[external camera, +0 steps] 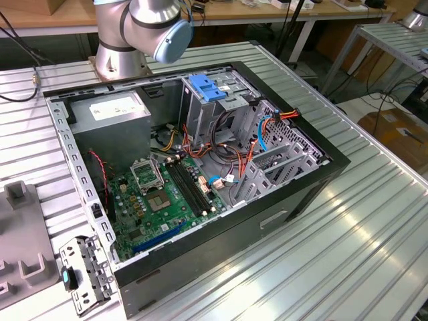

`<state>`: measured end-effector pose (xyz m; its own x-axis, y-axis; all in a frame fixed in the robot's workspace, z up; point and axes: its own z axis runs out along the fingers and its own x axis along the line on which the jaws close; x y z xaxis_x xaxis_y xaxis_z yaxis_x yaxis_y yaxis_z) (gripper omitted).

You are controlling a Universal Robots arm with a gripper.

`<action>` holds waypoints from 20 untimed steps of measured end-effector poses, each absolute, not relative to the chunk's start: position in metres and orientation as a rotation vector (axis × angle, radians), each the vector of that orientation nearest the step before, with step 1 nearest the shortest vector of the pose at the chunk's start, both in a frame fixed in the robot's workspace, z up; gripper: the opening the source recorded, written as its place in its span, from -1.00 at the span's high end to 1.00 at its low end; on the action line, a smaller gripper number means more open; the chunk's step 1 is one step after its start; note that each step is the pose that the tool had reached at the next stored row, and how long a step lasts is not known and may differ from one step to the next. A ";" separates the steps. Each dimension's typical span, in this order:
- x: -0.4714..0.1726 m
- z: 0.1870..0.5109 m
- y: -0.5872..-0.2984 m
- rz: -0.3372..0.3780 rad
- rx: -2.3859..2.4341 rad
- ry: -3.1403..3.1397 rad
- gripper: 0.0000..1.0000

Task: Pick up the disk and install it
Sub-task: 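Pick up the disk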

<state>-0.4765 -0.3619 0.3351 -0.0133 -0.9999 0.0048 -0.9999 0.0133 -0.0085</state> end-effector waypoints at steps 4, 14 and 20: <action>-0.476 0.335 -0.362 -0.015 -2.205 2.234 0.26; -0.476 0.341 -0.362 -0.015 -2.205 2.234 0.26; -0.476 0.345 -0.362 -0.015 -2.205 2.234 0.26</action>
